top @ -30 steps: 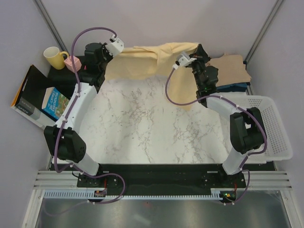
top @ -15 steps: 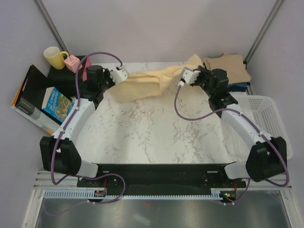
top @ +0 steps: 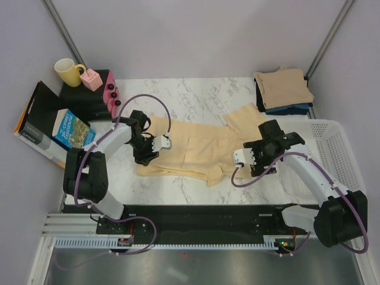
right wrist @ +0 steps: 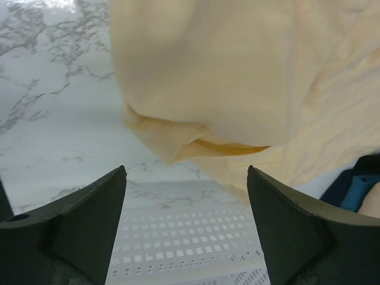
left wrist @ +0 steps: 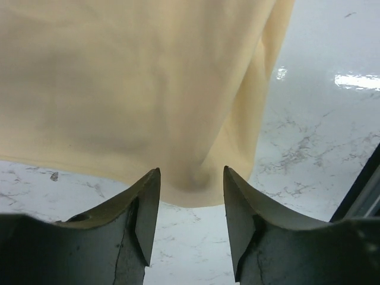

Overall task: Fold and stack the t-shirts
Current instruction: Move the tshirt to the center of the board, then flatten the tshirt out

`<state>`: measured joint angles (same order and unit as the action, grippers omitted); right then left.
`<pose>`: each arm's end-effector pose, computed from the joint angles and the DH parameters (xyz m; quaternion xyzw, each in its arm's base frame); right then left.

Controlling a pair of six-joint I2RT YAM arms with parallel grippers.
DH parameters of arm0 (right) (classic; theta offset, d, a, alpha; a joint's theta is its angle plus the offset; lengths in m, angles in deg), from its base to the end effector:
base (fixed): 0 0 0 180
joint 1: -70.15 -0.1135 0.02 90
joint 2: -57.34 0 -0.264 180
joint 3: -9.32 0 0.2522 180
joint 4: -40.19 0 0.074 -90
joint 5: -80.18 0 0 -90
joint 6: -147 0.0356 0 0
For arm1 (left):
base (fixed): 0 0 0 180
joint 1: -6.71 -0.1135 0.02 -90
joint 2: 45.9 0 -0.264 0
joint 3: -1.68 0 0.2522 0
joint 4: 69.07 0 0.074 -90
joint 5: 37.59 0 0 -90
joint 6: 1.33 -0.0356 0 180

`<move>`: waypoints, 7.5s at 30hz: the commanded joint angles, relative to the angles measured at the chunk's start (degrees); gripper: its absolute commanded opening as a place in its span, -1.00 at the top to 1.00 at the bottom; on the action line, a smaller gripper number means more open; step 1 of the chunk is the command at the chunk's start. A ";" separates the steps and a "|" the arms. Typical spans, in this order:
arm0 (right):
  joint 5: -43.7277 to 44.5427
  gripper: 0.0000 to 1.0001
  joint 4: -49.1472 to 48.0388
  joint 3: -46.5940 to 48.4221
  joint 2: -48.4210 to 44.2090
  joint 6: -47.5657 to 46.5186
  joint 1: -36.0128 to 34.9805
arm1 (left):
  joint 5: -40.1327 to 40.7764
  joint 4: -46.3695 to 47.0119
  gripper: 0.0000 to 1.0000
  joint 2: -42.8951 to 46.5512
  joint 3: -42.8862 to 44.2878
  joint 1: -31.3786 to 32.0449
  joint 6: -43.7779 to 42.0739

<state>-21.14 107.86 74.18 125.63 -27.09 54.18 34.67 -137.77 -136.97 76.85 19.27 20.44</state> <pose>0.1994 0.0643 0.2406 -0.7627 0.6182 -0.0109 0.1898 0.2686 -0.0710 0.2009 0.6451 0.7469 -0.1145 0.1131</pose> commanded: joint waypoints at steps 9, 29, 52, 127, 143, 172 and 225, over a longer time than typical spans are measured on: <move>-6.52 -0.75 5.36 20.01 7.37 16.64 0.32 | -6.69 -6.52 -0.23 4.05 14.00 -1.04 0.89; -11.37 -0.66 -14.61 34.25 34.27 45.33 -7.05 | 5.17 19.78 -0.20 -6.49 6.36 1.42 13.38; -9.78 -0.63 -18.58 31.36 42.71 43.05 -12.76 | 12.55 18.20 -0.16 -12.64 7.41 5.20 17.95; 0.50 1.00 23.79 0.33 -17.13 18.44 -14.53 | 37.00 6.70 0.96 -34.78 23.31 3.44 47.48; 9.73 1.00 -0.10 -8.11 -23.91 21.25 -14.53 | 24.51 3.96 0.97 -30.32 35.09 -0.17 57.77; 30.31 1.00 -62.19 20.87 5.00 21.86 -3.30 | 35.93 0.97 0.96 -19.23 79.38 -2.27 29.31; 15.01 1.00 -62.71 51.04 1.95 21.69 11.66 | 0.35 16.80 0.96 25.04 35.46 -11.06 17.78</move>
<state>-5.29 43.62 124.95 134.49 -7.33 65.02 46.96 -113.90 -121.45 116.78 8.95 36.33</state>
